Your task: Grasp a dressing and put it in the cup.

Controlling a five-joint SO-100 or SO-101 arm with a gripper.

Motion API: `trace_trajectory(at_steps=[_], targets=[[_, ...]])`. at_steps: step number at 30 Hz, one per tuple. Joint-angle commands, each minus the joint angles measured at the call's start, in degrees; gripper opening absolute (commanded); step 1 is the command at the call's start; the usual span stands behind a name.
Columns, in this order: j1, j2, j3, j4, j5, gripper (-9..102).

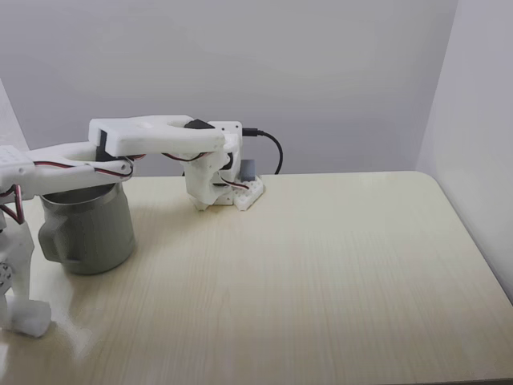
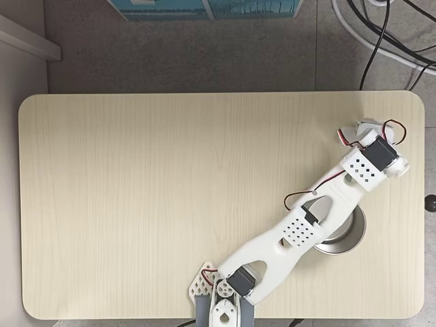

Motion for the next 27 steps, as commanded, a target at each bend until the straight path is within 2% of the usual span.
trace_trajectory(at_steps=[1,10,27], targets=[[-1.0,-1.1,1.7,2.3,0.4,2],[-0.9,-11.8,-6.7,2.4,1.9,0],[-0.8,-65.7,-42.3,2.4,4.7,0]])
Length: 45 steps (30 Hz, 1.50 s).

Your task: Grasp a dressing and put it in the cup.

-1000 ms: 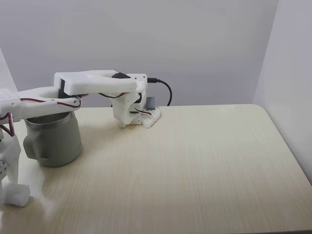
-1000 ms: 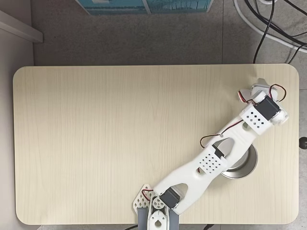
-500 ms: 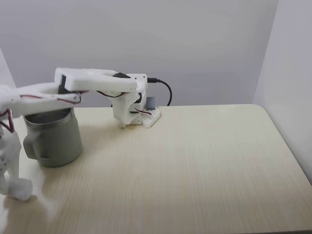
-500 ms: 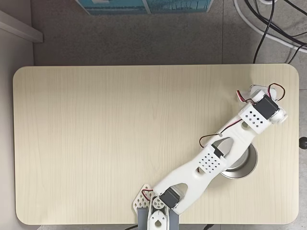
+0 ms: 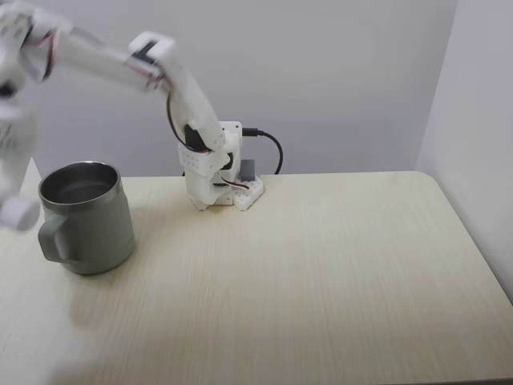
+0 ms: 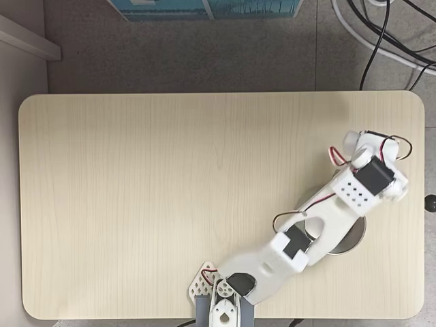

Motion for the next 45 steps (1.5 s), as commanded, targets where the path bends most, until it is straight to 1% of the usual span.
trace_trajectory(at_steps=[1,9,13,17,20,24,27,33,39,40,43,45], targets=[[-0.3,-14.1,-7.1,2.4,-0.7,0],[2.7,-37.7,-27.8,2.3,-7.1,0],[6.7,-44.6,-36.3,1.3,-11.3,0],[11.7,-45.6,-42.5,-1.8,-15.1,0],[14.6,-45.6,-48.6,-8.3,-16.0,0],[16.4,-45.2,-56.2,-15.1,-17.5,0],[17.0,-43.6,-59.1,-18.8,-17.5,0],[16.0,-43.2,-64.6,-23.8,-17.0,0],[15.3,-43.2,-66.4,-24.7,-16.8,0],[15.3,-43.3,-66.4,-24.7,-16.7,2],[15.3,-45.7,-67.9,-24.3,-18.1,19],[15.3,-47.7,-68.9,-24.1,-18.0,23]])
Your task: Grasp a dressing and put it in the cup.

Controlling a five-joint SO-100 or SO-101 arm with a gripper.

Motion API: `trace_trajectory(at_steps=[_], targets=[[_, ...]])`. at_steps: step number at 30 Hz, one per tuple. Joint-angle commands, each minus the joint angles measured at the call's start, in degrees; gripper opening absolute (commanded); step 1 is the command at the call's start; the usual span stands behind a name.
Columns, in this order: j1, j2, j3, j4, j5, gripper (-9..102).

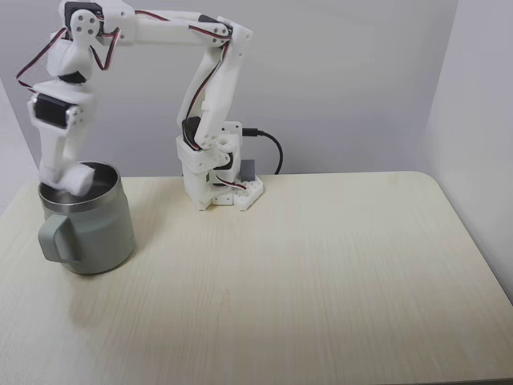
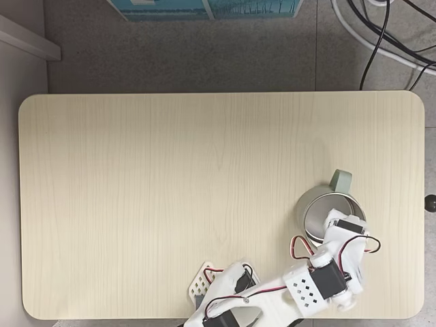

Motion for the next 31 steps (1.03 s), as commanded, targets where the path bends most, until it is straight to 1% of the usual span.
trace_trajectory(at_steps=[1,7,14,31], targets=[[-0.9,-4.0,-0.5,0.4,-0.3,23],[-2.8,-5.6,-0.4,3.9,0.0,23],[-4.2,-5.5,-0.4,4.8,0.8,23],[-6.9,0.4,0.7,2.2,3.1,22]])
